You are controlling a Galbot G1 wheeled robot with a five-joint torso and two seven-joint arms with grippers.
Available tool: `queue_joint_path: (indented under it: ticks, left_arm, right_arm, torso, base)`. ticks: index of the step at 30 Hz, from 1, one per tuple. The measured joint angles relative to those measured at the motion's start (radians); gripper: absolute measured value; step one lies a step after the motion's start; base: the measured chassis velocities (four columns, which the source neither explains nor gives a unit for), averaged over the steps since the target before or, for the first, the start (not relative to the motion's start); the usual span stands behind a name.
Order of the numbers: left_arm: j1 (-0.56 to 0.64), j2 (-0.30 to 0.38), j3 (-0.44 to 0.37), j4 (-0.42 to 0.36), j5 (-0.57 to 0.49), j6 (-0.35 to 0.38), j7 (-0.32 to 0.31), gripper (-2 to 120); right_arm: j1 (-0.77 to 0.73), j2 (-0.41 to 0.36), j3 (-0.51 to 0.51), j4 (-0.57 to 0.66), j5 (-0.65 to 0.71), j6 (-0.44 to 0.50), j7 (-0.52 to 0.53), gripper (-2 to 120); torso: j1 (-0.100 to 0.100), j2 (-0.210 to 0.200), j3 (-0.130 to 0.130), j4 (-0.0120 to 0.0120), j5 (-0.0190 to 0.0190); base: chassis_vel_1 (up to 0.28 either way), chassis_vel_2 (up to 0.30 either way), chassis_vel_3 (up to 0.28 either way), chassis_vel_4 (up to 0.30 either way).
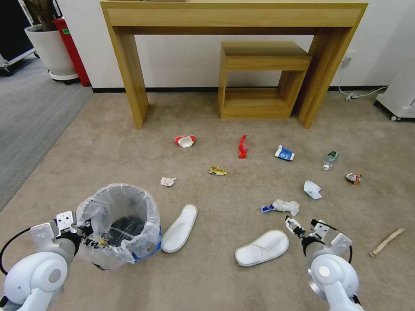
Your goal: Pick up the trash bin and place the garbage on the floor into it.
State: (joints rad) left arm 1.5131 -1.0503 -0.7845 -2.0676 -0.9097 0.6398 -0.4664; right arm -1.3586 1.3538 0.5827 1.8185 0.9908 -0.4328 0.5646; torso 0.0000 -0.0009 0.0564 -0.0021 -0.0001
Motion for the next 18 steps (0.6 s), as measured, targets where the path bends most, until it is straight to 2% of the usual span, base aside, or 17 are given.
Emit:
queue_joint_path:
  ticks: [12,18]
  left_arm:
    - [-0.001,-0.023,0.005,0.007,0.018,-0.003,-0.002,1]
    - [0.0,-0.024,0.004,0.012,0.02,-0.005,-0.002,1]
  right_arm:
    - [0.137,0.058,-0.093,-0.301,-0.039,0.034,0.011,100]
    - [0.173,0.08,-0.113,-0.375,-0.06,0.059,0.008,100]
  torso:
    - [0.0,0.0,0.0,0.0,0.0001]
    - [0.0,0.0,0.0,0.0001,0.0001]
  base:
    - [0.0,0.0,0.0,0.0]
    - [0.0,0.0,0.0,0.0]
